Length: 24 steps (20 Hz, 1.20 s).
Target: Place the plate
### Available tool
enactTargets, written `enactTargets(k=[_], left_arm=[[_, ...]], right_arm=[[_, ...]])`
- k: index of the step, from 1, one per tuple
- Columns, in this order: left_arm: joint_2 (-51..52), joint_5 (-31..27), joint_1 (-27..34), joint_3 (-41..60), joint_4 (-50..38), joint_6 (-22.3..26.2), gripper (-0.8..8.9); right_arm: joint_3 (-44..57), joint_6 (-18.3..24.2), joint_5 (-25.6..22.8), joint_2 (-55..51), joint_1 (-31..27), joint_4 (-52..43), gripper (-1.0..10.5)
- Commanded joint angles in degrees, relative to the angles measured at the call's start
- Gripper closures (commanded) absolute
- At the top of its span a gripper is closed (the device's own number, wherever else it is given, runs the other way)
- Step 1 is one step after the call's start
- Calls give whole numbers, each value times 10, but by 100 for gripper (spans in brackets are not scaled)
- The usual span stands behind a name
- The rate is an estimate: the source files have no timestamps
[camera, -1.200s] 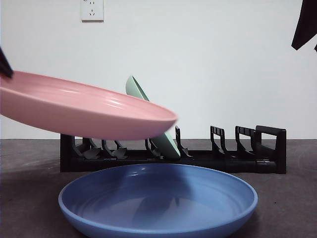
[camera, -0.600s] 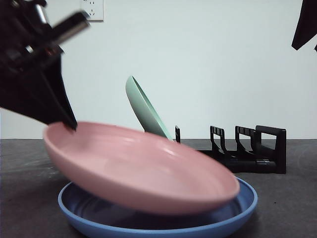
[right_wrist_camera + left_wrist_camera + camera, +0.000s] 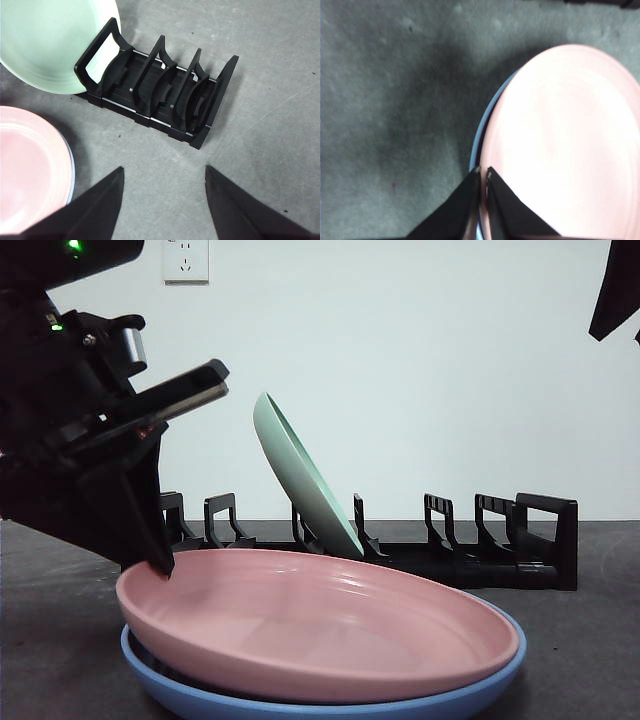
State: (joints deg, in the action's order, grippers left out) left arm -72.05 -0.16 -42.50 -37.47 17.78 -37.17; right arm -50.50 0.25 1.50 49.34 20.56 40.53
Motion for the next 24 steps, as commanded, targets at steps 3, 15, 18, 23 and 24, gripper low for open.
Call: enactTargets(k=[3,15,18,23,24], left_arm=[[-8,0,-12,-3,-7,-11,726],[117,-50,17,-38,61,107,617],[176,-130,60,-61,134,213,617],[243,-167,184,-99,103,367,617],[249,-166,209,-106,92,376,617]], right_arm=[[-10,6,0,4,3,-2,688],[-10,2,2,4,3,-2,688],[-10,-1,10,5,3,-2,688],[-10,-28,84,44,4,-22,688],[-12,-40,104,58,7,-31,688]])
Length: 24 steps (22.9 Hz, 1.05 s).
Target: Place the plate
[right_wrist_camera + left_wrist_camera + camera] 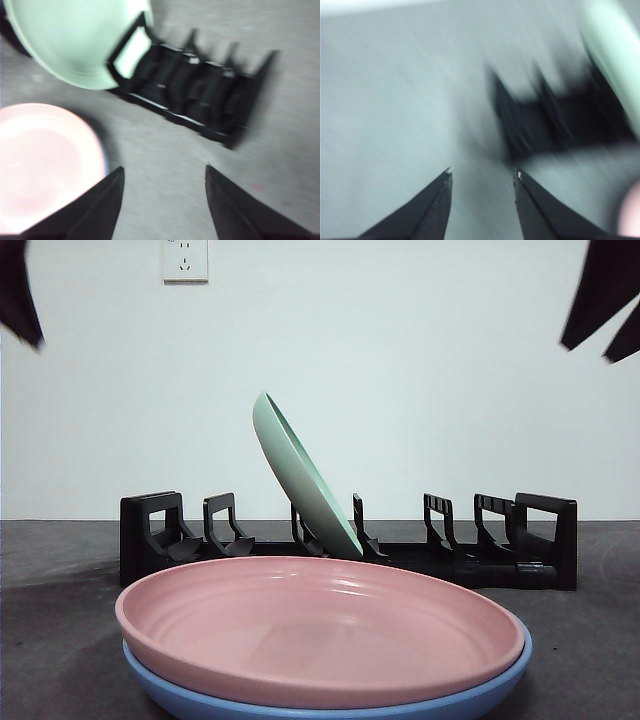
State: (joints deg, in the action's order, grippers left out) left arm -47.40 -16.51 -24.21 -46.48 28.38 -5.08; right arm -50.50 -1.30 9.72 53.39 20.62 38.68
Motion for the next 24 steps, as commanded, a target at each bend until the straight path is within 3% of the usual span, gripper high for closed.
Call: enactTargets(k=[1,4,7,16,24], left_arm=[[6,-2,50,-25,-21,58,617],[17,-2,89,-38,-27,54,618],[26,-2,91,-38,-24,24,619],[29,-2,91,-38,-17,-6,619],[29,-2,91,-38,-7,-6,619]], right_arm=[[-21,-35,44,37,9,-16,688],[-94,-63,106,122,25,9,688],[-219,-74,151,239,50,73,688],[-438,-78,142,436,113,83,687],[-529,-93,123,527,144,47,688]])
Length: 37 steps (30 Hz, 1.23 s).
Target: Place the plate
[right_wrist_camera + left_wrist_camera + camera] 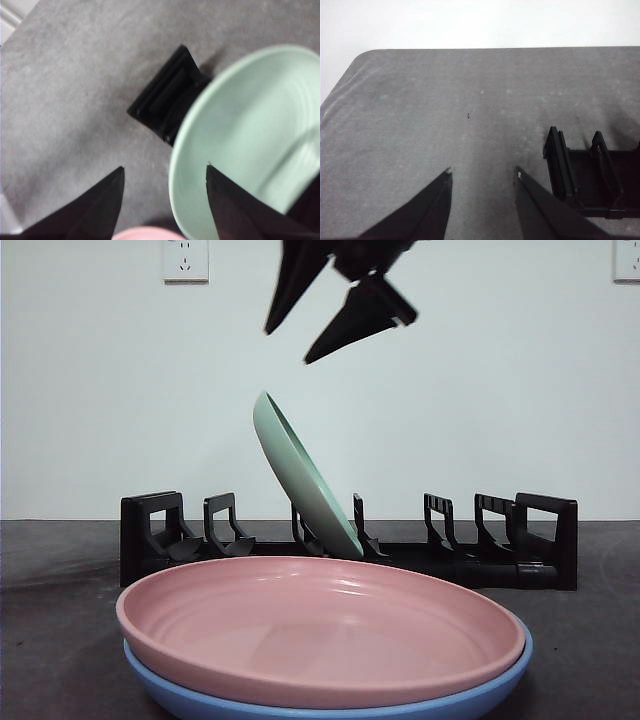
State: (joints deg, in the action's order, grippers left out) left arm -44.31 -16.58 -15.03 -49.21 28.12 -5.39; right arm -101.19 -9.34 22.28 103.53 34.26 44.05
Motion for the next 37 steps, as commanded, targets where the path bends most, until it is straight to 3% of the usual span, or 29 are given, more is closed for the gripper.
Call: enactTargets(k=[1,22,28,37], left_arm=[[-2,-1,-1,-11,-5,-2,619],[-2,-1,-1,-11,-6,-2,619],[-2,-1,-1,-11,-6,-2,619],[-2,-1,-1,-11,-6,-2,619]], right_arm=[[-29,-19,-3,34,10,-9,688],[-40,-43,-3,94,16,-33,736],[-40,-46,-2,94,17,-29,855],[-39,-46,-2,94,17,-20,933]])
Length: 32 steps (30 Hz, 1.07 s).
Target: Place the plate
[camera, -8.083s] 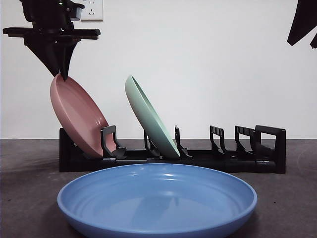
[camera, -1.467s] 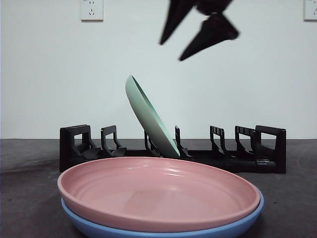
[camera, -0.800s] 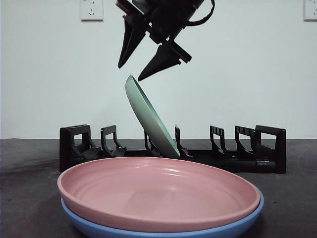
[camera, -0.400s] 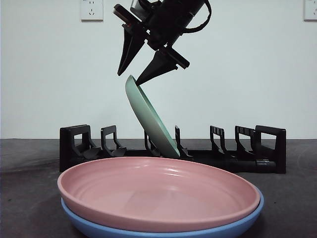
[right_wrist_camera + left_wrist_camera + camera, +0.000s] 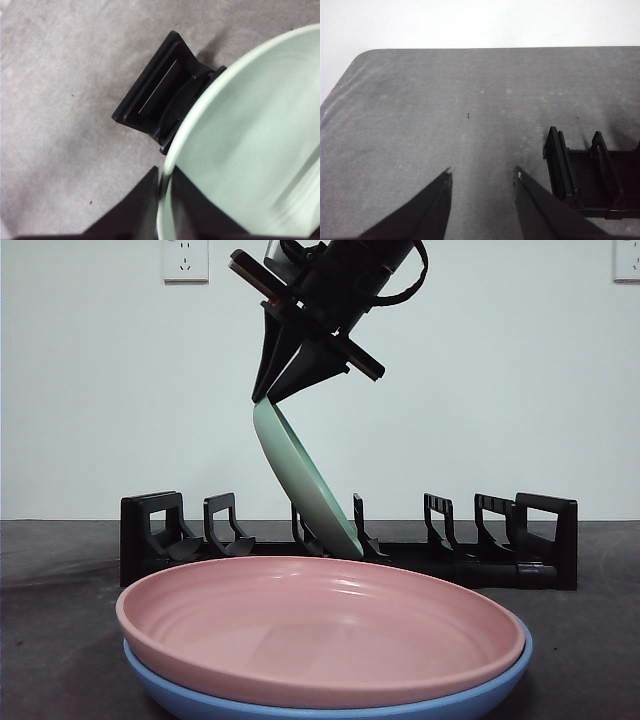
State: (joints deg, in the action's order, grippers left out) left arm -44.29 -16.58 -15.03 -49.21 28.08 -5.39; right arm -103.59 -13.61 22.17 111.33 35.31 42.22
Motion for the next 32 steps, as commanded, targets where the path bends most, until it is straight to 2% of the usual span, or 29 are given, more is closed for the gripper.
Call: enactTargets(k=[1,14,23,29,32], left_arm=[[-2,-1,-1,-11,-5,-2,619],[-2,-1,-1,-11,-5,-2,619],[-2,-1,-1,-11,-6,-3,619],[-2,-1,-1,-11,-7,-3,619],[-2,-1,-1,-11,-7,-3,619]], right_arm=[[-15,-4,-1,16,6,-2,933],[-23,-4,50,-13,7,-3,933],[-23,11,53,-74,9,-1,933],[-23,48,68,-124,14,29,933],[-23,91,29,-151,25,63,933]])
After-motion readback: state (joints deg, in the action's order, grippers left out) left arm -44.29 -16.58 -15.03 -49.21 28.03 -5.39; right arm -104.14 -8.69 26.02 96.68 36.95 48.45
